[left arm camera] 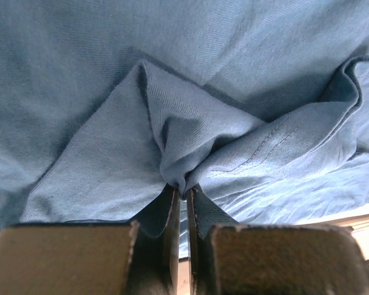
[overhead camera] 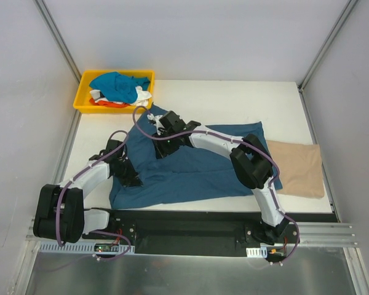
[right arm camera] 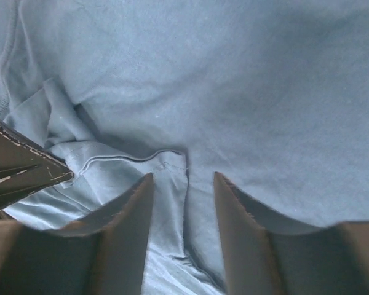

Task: Fold and stack the t-shirts
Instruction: Fold the tshirt

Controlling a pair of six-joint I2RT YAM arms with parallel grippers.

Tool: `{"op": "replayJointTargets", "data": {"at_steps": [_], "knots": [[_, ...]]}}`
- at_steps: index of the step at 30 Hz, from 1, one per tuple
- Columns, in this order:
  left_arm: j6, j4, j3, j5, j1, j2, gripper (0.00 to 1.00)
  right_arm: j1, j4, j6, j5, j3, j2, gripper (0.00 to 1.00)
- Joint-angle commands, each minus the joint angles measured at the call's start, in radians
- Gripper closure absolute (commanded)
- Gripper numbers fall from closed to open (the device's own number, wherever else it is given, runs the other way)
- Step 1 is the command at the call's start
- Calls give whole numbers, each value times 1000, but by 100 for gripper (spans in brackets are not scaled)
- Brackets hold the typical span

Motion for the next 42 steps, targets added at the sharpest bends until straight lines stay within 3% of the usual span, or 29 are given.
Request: {"op": "replayJointTargets", "data": {"at_steps": [1,3,11,17,19,24,29,42], "knots": [[5,-82,-24,-24,-2,-34,100,16,-10,-35,-47,61,14,49],[6,-83,-21,-29,-2,-28,100,19,-10,-38,-64,70,25,44],[6,-88,-7,-43,-2,-39,100,42,9,-87,-196,108,82,40],[10,-95,8,-53,-2,-46,100,47,-4,-94,-192,135,120,40],[10,-97,11,-60,-2,-50,100,51,-7,-91,-196,145,135,43],[10,-102,25,-63,-2,-51,100,56,20,-74,-169,136,120,82],[13,-111,49,-63,-2,-65,100,56,36,-61,-89,90,50,99],[23,-140,138,-98,-2,-100,100,62,-15,34,96,-17,-122,99]]}}
